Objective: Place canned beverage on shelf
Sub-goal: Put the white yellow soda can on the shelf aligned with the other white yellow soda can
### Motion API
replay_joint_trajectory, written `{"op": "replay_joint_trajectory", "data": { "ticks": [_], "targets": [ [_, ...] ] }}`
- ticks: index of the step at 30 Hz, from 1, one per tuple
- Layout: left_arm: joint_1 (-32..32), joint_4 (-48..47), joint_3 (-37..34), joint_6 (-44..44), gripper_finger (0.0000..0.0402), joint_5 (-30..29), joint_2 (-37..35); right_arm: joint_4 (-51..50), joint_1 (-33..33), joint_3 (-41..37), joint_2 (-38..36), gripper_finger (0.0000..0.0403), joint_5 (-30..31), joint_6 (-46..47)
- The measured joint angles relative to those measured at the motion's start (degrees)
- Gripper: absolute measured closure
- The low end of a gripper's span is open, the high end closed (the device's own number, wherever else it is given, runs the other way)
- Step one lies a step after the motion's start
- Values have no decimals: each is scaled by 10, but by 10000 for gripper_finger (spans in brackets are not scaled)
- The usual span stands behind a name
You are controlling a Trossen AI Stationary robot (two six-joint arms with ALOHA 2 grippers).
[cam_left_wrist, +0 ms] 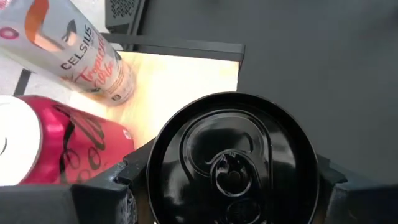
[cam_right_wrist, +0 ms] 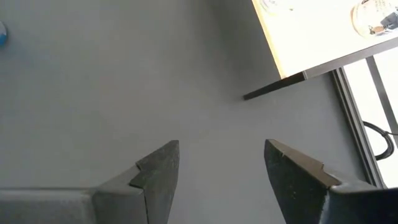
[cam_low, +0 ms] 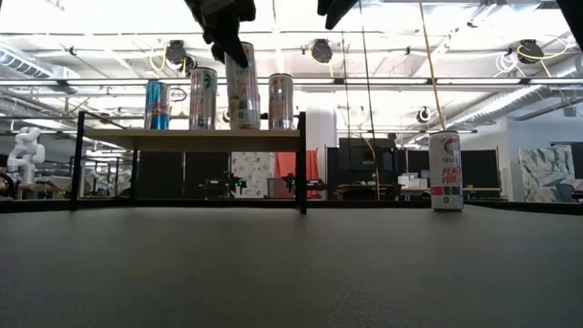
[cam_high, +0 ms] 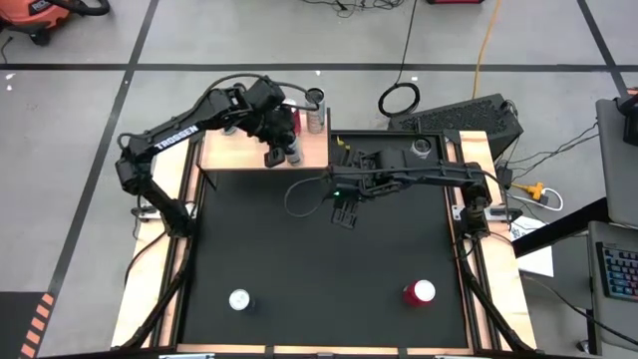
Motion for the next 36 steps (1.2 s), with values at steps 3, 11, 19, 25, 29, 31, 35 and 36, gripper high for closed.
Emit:
{"op": "replay_joint_trajectory", "data": {
  "ticks": [3,11,19,25,29,31,35,36],
  "targets": [
    [1,9,2,6,148,1,8,0,0,0,0,186,0,0],
    [4,20,10,41,148,0,11,-1,0,0,0,186,0,-1],
    [6,20,35,42,148,-3,10,-2,0,0,0,186,0,-2],
    [9,22,36,38,148,-4,10,-2,0,0,0,186,0,-1],
    [10,40,36,31,143,-3,10,-2,0,0,0,186,0,-1],
    [10,46,36,31,140,-2,10,-2,0,0,0,186,0,-1],
    [10,46,36,32,131,-2,10,-2,0,0,0,186,0,-1],
    [10,44,36,32,129,-2,10,-2,0,0,0,186,0,-1]
  ]
}}
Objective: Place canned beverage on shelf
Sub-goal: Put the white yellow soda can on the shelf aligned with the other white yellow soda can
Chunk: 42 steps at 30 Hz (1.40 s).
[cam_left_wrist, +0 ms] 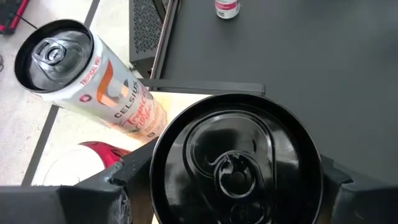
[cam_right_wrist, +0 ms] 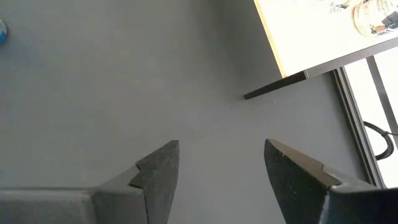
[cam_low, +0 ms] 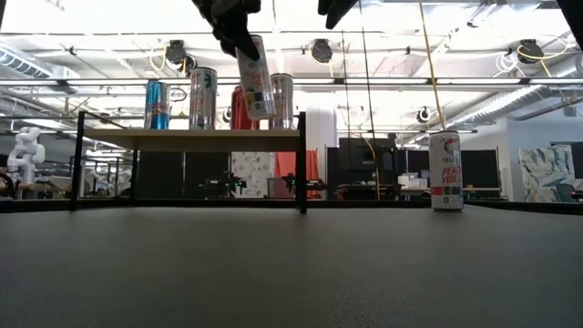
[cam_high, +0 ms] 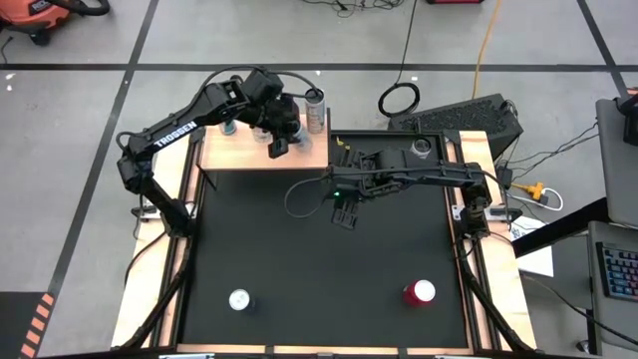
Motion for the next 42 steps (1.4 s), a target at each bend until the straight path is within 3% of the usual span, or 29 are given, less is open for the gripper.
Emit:
{"op": "replay_joint_trajectory", "data": {
  "ticks": [15,26,42],
  "targets": [
    [0,-14,0,0,125,0,0,0,0,0,0,186,0,0],
    [3,-5,1,-34,124,-3,43,0,2,0,0,186,-1,1],
    [1,0,1,-1,124,-11,44,-1,5,0,0,186,-1,11]
  ]
}}
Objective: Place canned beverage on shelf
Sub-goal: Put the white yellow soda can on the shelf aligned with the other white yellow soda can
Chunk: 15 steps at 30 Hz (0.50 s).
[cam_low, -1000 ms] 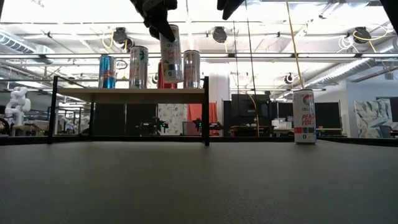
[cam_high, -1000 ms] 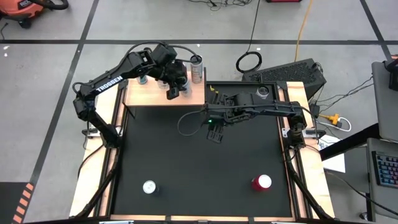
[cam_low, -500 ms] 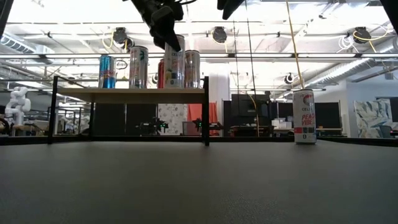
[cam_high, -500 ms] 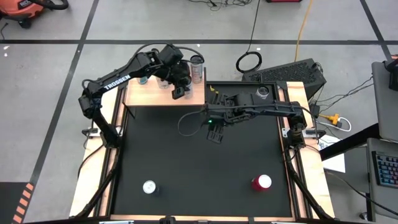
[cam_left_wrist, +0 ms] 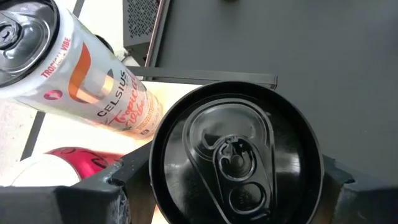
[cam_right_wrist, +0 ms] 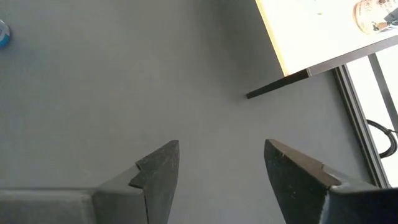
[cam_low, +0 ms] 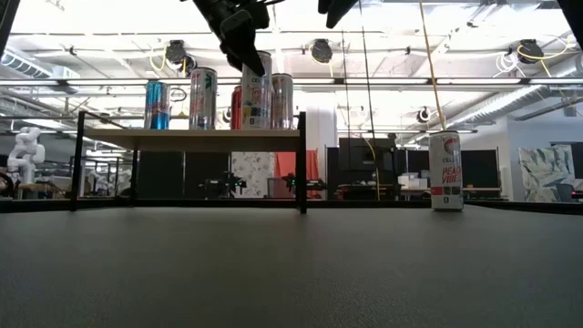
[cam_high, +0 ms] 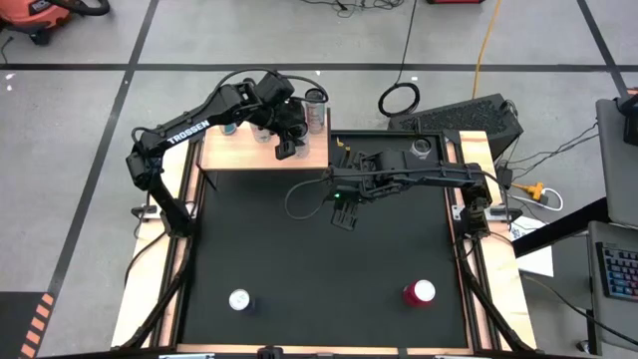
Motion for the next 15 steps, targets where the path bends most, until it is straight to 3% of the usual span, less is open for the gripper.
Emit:
{"op": "replay_joint_trajectory", "data": {
  "ticks": [15],
  "targets": [
    [-1,0,-1,-19,124,-3,1,1,0,0,0,186,-2,0]
  ]
}}
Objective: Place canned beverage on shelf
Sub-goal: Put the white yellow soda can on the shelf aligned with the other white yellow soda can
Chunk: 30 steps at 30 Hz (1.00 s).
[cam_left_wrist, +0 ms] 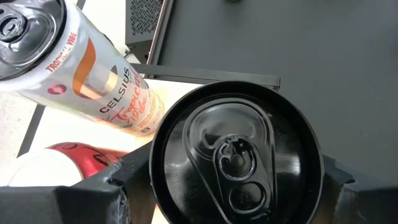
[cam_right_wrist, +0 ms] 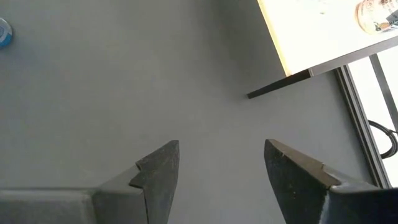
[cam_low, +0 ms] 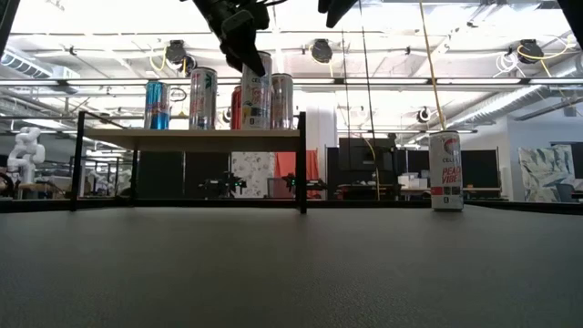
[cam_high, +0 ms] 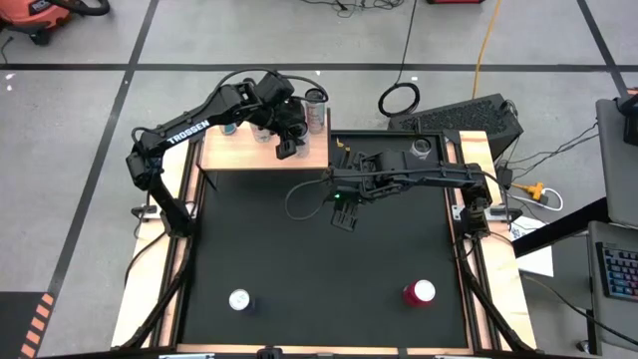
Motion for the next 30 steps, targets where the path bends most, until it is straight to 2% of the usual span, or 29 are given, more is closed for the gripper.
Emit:
{"op": "replay_joint_trajectory", "data": {
  "ticks": [30],
  "targets": [
    [0,-1,0,-2,124,1,0,205,0,0,0,186,0,-10]
  ]
}}
